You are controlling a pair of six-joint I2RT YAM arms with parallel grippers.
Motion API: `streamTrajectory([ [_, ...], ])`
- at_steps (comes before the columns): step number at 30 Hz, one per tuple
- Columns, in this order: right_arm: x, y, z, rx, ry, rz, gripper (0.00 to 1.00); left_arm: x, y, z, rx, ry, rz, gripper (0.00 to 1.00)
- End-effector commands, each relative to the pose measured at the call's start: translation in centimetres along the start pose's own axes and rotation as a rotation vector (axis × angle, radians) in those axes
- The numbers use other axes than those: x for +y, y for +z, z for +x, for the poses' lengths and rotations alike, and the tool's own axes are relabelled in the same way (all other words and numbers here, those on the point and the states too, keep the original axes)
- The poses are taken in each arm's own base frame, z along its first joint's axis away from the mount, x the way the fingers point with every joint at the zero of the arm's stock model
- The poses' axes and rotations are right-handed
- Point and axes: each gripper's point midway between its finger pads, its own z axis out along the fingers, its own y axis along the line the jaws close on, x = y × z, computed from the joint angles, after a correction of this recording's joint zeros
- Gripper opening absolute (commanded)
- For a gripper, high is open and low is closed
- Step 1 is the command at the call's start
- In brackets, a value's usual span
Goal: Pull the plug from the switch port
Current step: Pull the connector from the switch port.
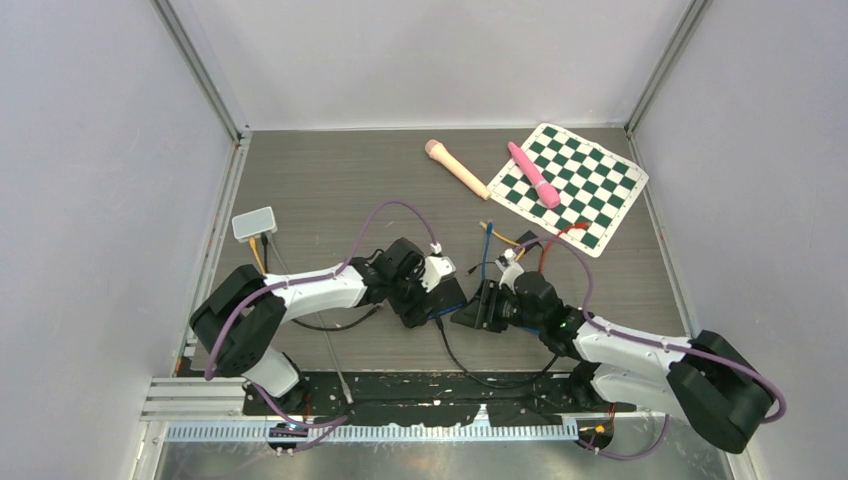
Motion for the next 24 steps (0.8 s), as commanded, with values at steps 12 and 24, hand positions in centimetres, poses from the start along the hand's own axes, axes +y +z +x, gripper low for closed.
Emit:
streamTrajectory([
  [12,-0.6,3.8,-1.3,-0.209,0.198,0.001,0.52,-0.4,-0.1,-1.1,-0.053,-0.019,0.034,0.49],
  [24,0.0,6.2,0.4,-0.21,0.318,-0.108,0.43,-0.2,0.0,-1.1,-0.05,-0.017,0.024,0.48],
])
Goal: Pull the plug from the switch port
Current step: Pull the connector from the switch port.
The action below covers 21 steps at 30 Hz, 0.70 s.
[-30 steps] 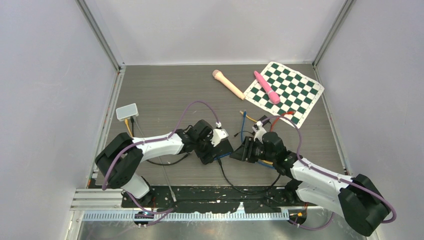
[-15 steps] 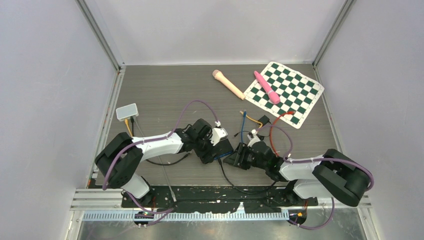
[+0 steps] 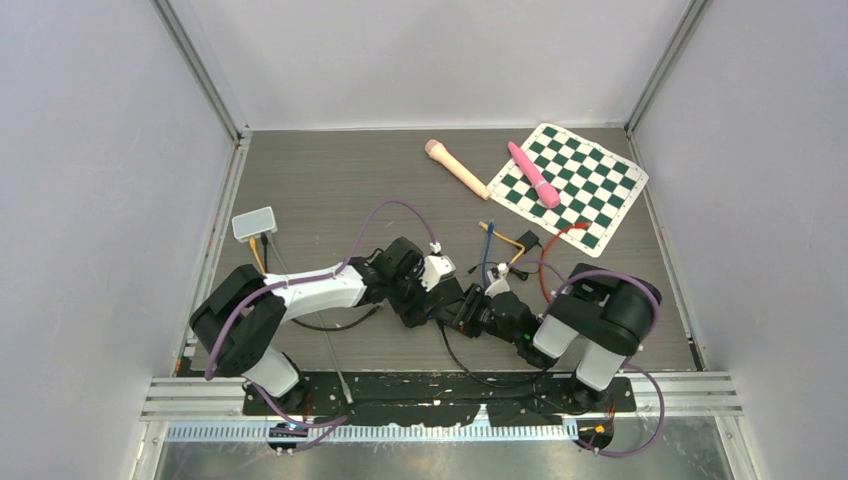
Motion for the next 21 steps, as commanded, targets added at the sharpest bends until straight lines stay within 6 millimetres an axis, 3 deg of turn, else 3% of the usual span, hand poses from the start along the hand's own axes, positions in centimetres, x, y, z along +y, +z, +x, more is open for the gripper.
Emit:
streamTrajectory([
  [1,0.9,-0.1,-0.2,-0.047,0.066,-0.079,0.41,-0.2,0.1,-0.9,-0.041,-0.01,0.017,0.48],
  [13,0.2,-1.9,-0.8,-0.095,0.074,-0.088,0.4,-0.1,0.1,-1.0,-0.039,-0.008,0.016,0.47],
  [21,0.5,-1.7,-0.7,-0.076,0.009,-0.04,0.42,0.1,-0.1,-1.2,-0.041,-0.006,0.009,0.47],
])
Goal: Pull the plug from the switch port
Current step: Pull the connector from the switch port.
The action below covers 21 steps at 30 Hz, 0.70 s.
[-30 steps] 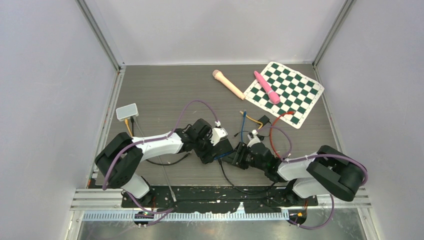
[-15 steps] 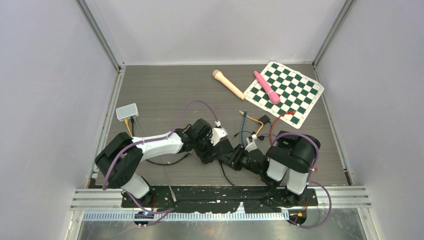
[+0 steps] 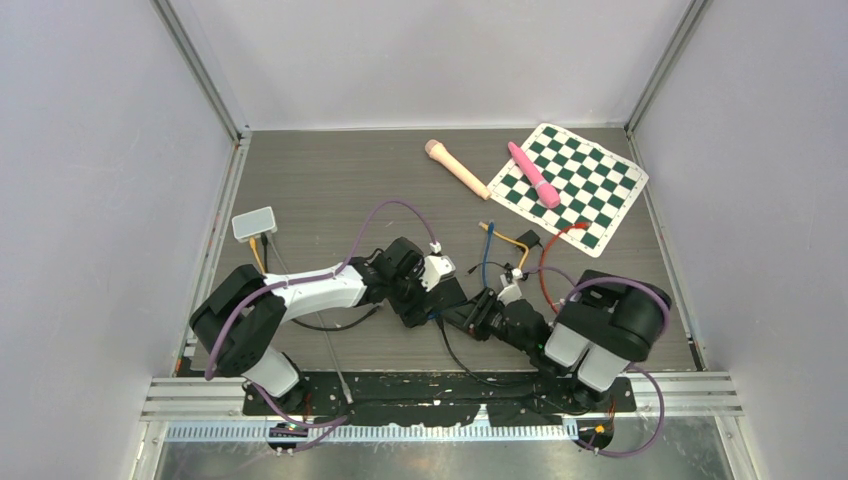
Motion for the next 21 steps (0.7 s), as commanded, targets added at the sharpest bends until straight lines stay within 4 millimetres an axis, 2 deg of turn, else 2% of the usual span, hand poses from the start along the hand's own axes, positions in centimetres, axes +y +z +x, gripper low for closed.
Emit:
streamTrajectory([
  [1,0.7,0.6,-0.4,-0.015,-0.072,0.025,0.42,0.1,-0.1,-1.2,-0.04,-0.006,0.008,0.47],
  [4,0.3,0.5,-0.4,-0.004,-0.109,0.081,0.43,0.1,-0.2,-1.3,-0.043,-0.006,0.008,0.47],
  [5,0.6,0.7,-0.4,-0.003,-0.114,0.077,0.44,0.1,-0.2,-1.3,-0.043,-0.006,0.006,0.47],
  [9,-0.4,0.8,0.4,0.033,-0.09,0.116,0.44,0.2,-0.3,-1.3,-0.046,-0.004,0.002,0.46],
  [10,0.1,1.0,0.6,0.039,-0.074,0.097,0.44,0.2,-0.3,-1.3,-0.045,-0.005,0.001,0.46],
  [17,-0.2,1.9,2.6,0.088,-0.024,0.074,0.44,0.2,-0.5,-1.4,-0.051,-0.002,-0.003,0.46],
  [21,-0.2,2.1,2.7,0.08,-0.013,0.068,0.42,0.2,-0.5,-1.4,-0.053,-0.001,-0.002,0.46],
])
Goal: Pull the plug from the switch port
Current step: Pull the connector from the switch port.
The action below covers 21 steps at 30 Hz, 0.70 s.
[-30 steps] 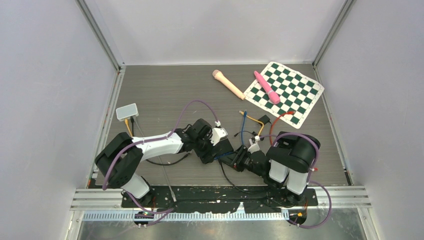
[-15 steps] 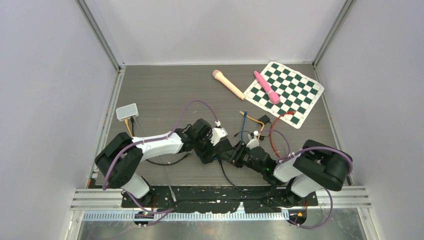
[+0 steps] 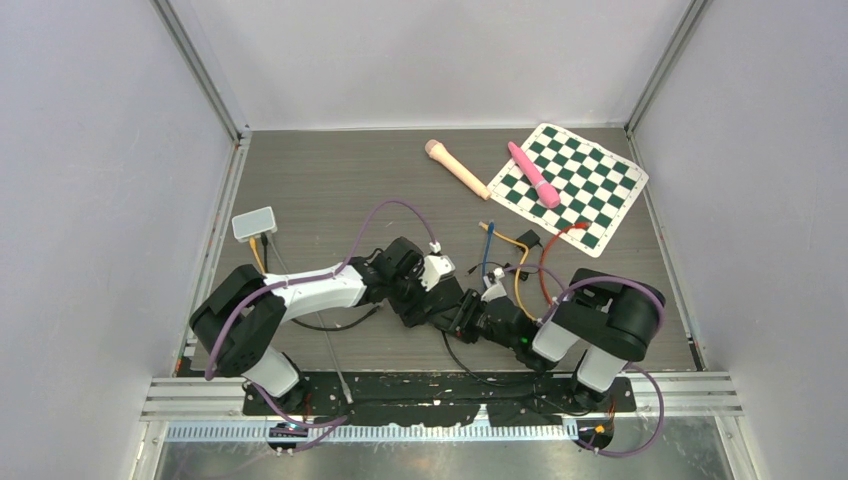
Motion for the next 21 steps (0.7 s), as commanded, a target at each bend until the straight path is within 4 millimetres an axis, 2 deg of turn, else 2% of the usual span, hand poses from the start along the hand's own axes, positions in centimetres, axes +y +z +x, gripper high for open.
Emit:
streamTrajectory([
  [1,-0.1,0.2,-0.1,-0.024,0.009,0.0,0.42,0.1,-0.4,-1.4,-0.053,-0.003,0.002,0.46],
  [4,-0.6,-0.1,-0.9,-0.066,0.001,0.027,0.43,0.1,-0.4,-1.4,-0.05,-0.003,0.004,0.46],
  [5,-0.2,-0.2,-1.1,-0.075,-0.001,0.019,0.44,0.1,-0.4,-1.4,-0.051,-0.003,0.004,0.46],
  [6,-1.0,-0.2,-1.2,-0.079,-0.011,0.055,0.44,0.1,-0.4,-1.4,-0.051,-0.003,0.004,0.46],
  [7,-0.5,-0.2,-1.4,-0.083,-0.015,0.05,0.46,0.1,-0.4,-1.4,-0.051,-0.003,0.006,0.46],
  [8,-1.0,-0.2,-1.4,-0.083,-0.026,0.075,0.47,0.1,-0.4,-1.4,-0.051,-0.003,0.005,0.46],
  [13,-1.0,-0.2,-1.8,-0.098,-0.038,0.095,0.49,0.0,-0.4,-1.4,-0.053,-0.001,0.009,0.46],
  [18,-0.9,0.3,-1.5,-0.079,-0.026,0.077,0.42,-0.1,-0.5,-1.4,-0.057,0.002,0.014,0.45],
  [21,-0.1,0.5,-1.4,-0.073,-0.011,0.04,0.41,-0.3,-0.6,-1.4,-0.061,0.004,0.021,0.45],
])
